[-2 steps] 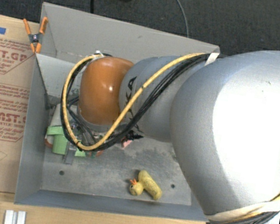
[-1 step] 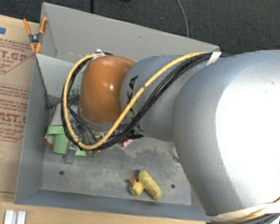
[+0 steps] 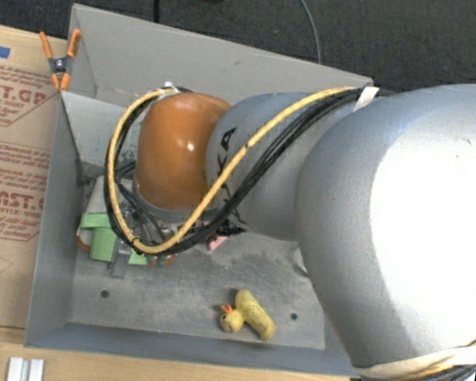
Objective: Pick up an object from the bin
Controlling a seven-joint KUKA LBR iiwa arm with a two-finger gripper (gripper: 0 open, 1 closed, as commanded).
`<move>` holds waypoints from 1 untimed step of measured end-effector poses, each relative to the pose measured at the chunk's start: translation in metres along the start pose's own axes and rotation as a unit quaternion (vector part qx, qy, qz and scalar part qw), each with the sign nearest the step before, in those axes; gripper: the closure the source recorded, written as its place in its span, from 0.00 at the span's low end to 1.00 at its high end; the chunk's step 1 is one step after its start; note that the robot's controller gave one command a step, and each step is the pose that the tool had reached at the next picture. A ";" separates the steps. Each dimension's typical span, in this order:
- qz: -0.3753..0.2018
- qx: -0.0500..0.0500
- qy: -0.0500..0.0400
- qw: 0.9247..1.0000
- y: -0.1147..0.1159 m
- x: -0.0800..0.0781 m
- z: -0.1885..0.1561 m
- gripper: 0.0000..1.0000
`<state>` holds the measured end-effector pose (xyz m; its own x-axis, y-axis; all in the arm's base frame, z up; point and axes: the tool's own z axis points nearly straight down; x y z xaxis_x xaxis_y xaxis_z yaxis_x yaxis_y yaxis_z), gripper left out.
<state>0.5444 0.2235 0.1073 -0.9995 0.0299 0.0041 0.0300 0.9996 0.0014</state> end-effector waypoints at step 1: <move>0.000 0.001 0.003 1.000 0.000 0.002 -0.008 1.00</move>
Offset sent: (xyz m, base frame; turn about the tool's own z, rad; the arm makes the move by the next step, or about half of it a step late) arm -0.0001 0.0001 0.0419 0.0000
